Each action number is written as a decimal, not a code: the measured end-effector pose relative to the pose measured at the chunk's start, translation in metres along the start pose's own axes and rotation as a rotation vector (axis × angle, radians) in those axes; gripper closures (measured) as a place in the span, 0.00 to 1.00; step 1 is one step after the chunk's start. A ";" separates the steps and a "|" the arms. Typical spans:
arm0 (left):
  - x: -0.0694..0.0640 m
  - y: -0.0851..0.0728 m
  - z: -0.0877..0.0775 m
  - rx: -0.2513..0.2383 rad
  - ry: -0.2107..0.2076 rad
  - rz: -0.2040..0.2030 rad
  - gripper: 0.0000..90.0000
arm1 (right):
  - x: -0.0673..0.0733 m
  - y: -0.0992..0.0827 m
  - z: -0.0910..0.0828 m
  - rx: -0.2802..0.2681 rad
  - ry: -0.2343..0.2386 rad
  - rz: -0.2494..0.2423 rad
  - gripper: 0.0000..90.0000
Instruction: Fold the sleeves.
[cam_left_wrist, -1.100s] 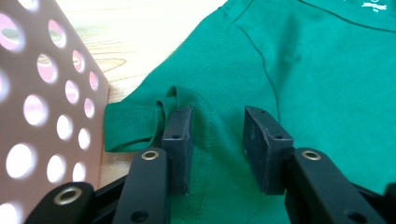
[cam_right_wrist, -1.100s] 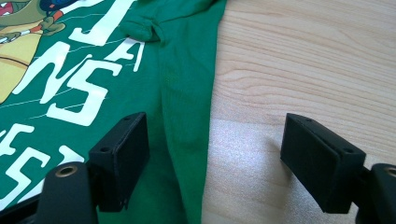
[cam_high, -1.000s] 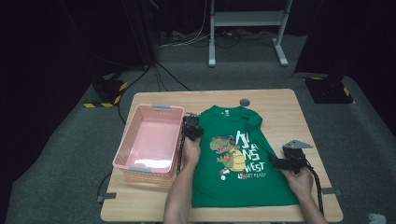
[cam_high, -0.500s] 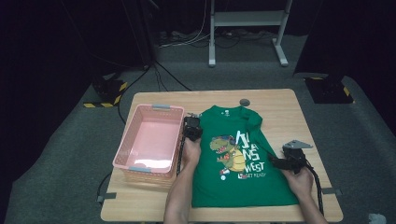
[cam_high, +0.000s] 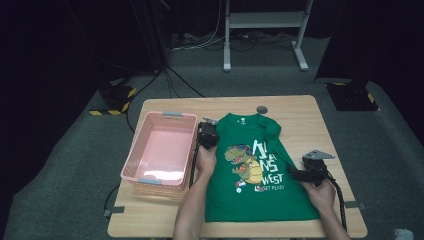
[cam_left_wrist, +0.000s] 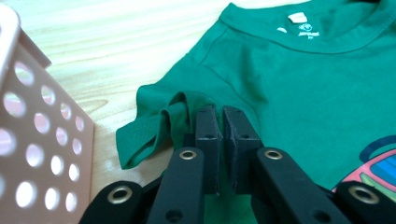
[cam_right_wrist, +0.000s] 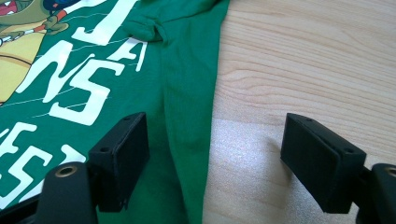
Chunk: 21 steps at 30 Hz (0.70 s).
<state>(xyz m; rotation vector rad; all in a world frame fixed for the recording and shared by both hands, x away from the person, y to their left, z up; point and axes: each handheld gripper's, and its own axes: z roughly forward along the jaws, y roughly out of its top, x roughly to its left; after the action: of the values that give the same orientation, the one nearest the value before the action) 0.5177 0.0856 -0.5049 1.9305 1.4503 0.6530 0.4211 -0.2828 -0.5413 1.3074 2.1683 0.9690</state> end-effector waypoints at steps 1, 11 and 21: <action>0.000 0.001 -0.001 -0.005 0.000 -0.001 0.95 | 0.000 0.000 0.000 0.000 0.000 0.000 0.26; -0.005 0.011 -0.014 -0.056 -0.019 0.020 0.94 | 0.000 0.000 0.000 0.000 0.003 -0.002 0.26; -0.025 0.015 -0.018 -0.067 -0.047 0.119 0.94 | 0.000 0.000 0.000 0.000 0.003 -0.003 0.26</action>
<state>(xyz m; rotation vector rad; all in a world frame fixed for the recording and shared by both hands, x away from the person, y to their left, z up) 0.5078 0.0621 -0.4818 1.9778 1.2763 0.6962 0.4211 -0.2828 -0.5413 1.3031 2.1717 0.9707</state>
